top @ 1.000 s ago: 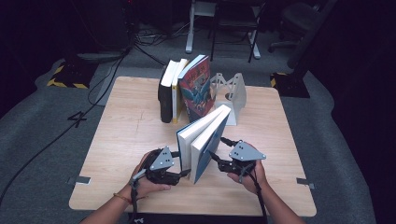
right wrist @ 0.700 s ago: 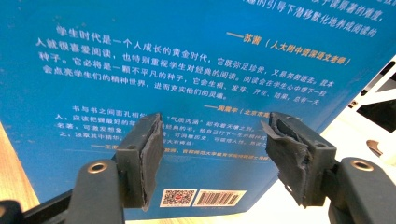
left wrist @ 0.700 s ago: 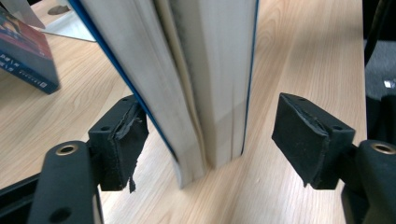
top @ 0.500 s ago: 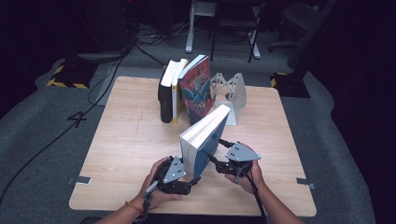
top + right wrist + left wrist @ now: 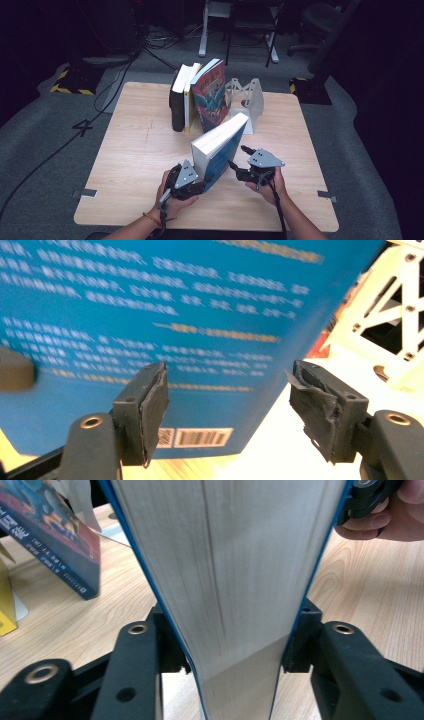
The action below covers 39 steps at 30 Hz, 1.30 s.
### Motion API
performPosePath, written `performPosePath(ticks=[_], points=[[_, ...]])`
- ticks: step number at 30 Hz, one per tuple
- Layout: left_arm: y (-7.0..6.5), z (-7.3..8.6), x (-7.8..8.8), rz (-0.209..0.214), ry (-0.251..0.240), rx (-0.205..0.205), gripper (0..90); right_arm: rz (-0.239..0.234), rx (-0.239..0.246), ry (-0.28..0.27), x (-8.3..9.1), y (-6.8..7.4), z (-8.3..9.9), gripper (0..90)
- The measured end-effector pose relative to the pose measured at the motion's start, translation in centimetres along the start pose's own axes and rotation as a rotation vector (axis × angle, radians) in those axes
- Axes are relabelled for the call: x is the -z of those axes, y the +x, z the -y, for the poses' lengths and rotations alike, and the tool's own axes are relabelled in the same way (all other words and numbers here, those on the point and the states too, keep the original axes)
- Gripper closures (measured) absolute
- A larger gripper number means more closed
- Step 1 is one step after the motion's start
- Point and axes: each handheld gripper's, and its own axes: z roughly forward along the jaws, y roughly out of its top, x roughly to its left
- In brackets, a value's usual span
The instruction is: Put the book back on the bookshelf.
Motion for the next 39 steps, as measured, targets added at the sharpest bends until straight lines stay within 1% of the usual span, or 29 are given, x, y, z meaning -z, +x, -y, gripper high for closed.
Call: performPosePath(ticks=[1, 3, 6, 7, 8, 10, 12, 14, 16, 18, 19, 21, 28, 30, 31, 32, 33, 37, 38, 39], points=[[0.4, 0.0, 0.1, 0.015, 0.005, 0.001, 57.6, 0.002, 0.001, 0.001, 0.0, -0.1, 0.1, 31.6], [0.6, 0.0, 0.2, 0.024, 0.01, -0.002, 58.3, 0.013, 0.009, 0.016, 0.1, -0.4, 0.5, 31.2], [0.9, 0.0, 0.4, 0.042, 0.019, -0.015, 58.5, 0.016, 0.001, 0.021, 0.2, -0.7, 0.7, 31.1], [1.1, 0.0, 0.5, 0.048, 0.022, -0.02, 58.6, 0.013, -0.004, 0.023, 0.2, -0.8, 0.8, 31.0], [1.4, 0.0, 0.6, 0.069, 0.025, -0.029, 58.7, 0.009, -0.004, 0.02, 0.2, -1.0, 0.9, 30.9], [1.9, 0.1, 1.0, 0.095, 0.028, -0.033, 58.9, -0.01, 0.006, 0.024, 0.3, -1.1, 1.1, 30.2], [2.0, 0.2, 1.1, 0.101, 0.03, -0.036, 59.0, -0.007, 0.014, 0.032, 0.3, -1.1, 1.2, 30.1], [2.4, 0.3, 1.5, 0.124, 0.038, -0.044, 59.0, -0.02, 0.015, 0.035, 0.3, -1.2, 1.4, 29.9], [2.7, 0.4, 1.8, 0.137, 0.043, -0.052, 59.1, -0.026, 0.021, 0.042, 0.2, -1.2, 1.5, 29.7], [3.0, 0.6, 2.3, 0.153, 0.041, -0.056, 59.2, -0.035, 0.015, 0.047, 0.1, -1.3, 1.6, 29.4], [3.1, 0.7, 2.4, 0.158, 0.041, -0.054, 59.2, -0.041, 0.019, 0.044, 0.0, -1.3, 1.7, 29.4], [3.4, 0.8, 2.9, 0.173, 0.048, -0.067, 59.2, -0.056, 0.02, 0.04, 0.0, -1.3, 1.7, 29.0], [4.1, 1.2, 4.1, 0.226, 0.059, -0.077, 59.4, -0.101, 0.003, 0.056, -0.6, -1.3, 2.0, 28.3], [4.4, 1.3, 4.4, 0.238, 0.067, -0.086, 59.5, -0.11, 0.002, 0.068, -0.9, -1.2, 2.0, 28.0], [4.4, 1.3, 4.5, 0.248, 0.069, -0.085, 59.5, -0.118, 0.005, 0.071, -1.0, -1.1, 2.0, 27.8], [4.5, 1.4, 4.6, 0.252, 0.068, -0.088, 59.5, -0.127, 0.011, 0.076, -1.1, -1.0, 2.0, 26.0], [4.6, 1.4, 4.8, 0.258, 0.067, -0.083, 59.5, -0.138, 0.016, 0.081, -1.3, -0.9, 1.9, 25.5], [5.0, 1.6, 5.1, 0.286, 0.072, -0.088, 59.5, -0.183, 0.026, 0.084, -1.6, -0.6, 1.8, 24.1], [5.2, 1.6, 5.2, 0.294, 0.074, -0.099, 59.5, -0.201, 0.026, 0.085, -1.7, -0.5, 1.8, 24.0], [5.2, 1.5, 5.2, 0.301, 0.076, -0.101, 59.5, -0.215, 0.027, 0.084, -1.8, -0.4, 1.8, 23.5]])
